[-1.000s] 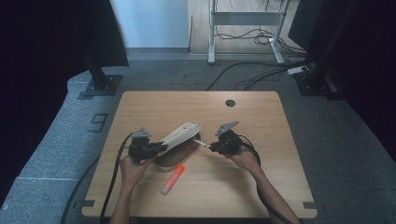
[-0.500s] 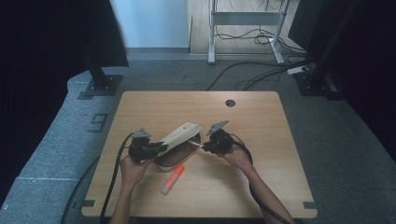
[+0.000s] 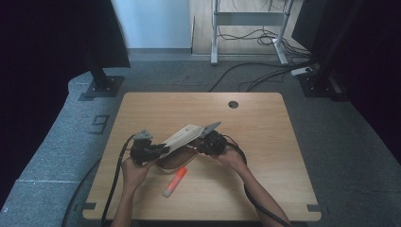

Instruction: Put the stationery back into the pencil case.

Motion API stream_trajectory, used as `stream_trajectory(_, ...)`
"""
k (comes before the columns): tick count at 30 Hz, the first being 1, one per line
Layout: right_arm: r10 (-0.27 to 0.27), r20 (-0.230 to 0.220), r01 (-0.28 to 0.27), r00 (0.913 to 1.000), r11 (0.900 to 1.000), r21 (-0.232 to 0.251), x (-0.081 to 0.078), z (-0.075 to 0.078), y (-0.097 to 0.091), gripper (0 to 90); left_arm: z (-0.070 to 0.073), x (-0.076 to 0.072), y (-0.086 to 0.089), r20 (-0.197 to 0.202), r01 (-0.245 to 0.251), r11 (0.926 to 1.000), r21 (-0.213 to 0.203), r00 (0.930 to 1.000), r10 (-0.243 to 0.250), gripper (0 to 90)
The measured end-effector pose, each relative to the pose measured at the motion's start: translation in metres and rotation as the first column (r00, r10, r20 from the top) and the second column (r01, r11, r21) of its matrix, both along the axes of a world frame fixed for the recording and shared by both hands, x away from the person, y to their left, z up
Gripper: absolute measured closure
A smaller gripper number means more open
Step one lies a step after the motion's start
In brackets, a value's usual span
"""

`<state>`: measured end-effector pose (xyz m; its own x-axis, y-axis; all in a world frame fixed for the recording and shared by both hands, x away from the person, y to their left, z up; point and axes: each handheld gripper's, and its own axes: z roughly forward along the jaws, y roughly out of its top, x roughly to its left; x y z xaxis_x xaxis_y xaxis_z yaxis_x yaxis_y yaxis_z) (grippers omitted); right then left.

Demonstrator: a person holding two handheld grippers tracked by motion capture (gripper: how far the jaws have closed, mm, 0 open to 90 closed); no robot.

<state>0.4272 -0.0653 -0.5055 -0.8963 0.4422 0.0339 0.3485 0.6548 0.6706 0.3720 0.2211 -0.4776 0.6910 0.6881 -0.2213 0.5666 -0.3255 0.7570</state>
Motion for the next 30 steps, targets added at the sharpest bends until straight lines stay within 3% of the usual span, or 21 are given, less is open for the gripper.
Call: stream_trajectory(30, 0.031, 0.020, -0.031, 0.9993, 0.9994, -0.018, 0.013, -0.011, 0.045, 77.6, 0.000, 0.000, -0.001, -0.002, 0.009, 1.0000, 0.000, 1.0000, -0.009, 76.3)
